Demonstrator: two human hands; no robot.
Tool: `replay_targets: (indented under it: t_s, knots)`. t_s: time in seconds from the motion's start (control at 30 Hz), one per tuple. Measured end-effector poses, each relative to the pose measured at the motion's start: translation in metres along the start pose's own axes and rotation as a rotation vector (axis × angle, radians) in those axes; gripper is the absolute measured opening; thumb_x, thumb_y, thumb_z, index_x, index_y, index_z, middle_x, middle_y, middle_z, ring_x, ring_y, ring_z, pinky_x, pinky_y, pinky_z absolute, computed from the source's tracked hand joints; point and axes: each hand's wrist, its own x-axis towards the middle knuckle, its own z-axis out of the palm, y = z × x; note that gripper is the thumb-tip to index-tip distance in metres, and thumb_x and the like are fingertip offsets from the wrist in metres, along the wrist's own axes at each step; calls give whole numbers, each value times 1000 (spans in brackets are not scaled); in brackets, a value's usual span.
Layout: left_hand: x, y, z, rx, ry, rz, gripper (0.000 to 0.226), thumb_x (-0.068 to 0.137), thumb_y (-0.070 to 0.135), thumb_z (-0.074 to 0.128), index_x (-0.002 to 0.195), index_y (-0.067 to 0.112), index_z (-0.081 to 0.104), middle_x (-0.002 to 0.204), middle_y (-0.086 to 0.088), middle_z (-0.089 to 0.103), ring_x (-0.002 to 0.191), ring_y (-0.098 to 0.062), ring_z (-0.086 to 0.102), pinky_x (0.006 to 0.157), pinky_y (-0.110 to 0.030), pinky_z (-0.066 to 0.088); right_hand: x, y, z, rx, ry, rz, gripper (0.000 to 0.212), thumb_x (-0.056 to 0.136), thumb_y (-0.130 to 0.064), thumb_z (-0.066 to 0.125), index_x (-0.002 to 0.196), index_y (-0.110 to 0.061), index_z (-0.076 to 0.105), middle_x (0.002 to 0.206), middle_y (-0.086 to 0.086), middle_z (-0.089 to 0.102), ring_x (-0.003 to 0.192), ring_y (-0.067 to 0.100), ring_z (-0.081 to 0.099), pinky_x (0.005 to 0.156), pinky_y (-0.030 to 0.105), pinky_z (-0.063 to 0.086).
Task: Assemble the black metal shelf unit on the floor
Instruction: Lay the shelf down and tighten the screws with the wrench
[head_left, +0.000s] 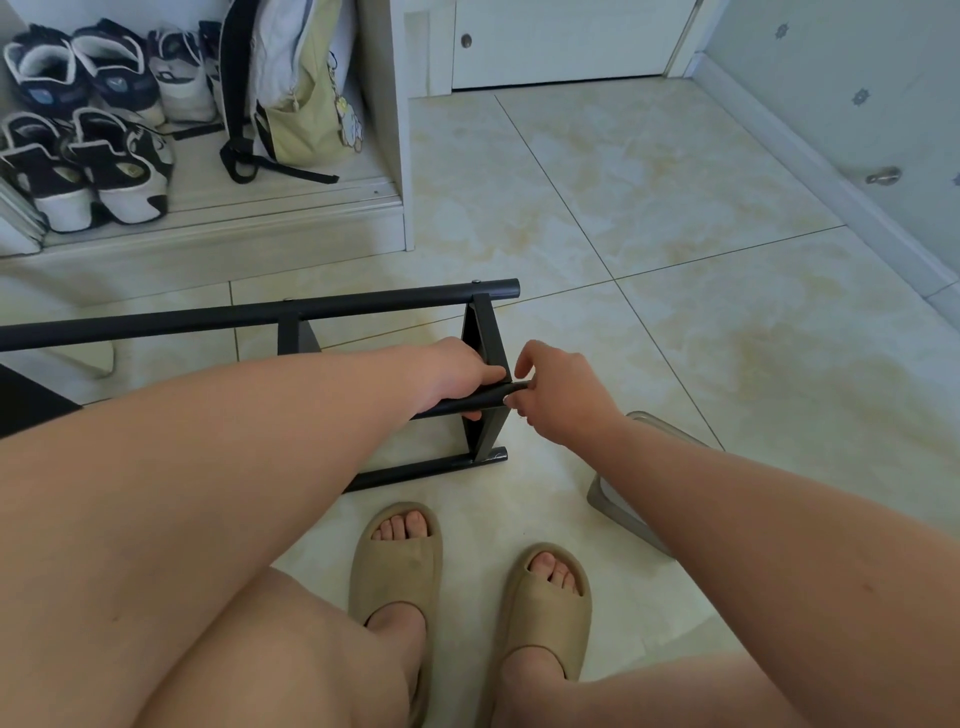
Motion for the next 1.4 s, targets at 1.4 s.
replay_targets:
  t_s: [1.4]
  knots:
    - [55, 24, 174, 484, -130, 242, 49, 102, 37, 46, 145, 17, 31, 127, -10, 57, 102, -25, 55, 85, -35, 46, -21, 261, -2, -381, -295, 157, 44, 101, -37, 53, 144, -29, 51, 141, 3, 57, 128, 28, 55, 99, 40, 49]
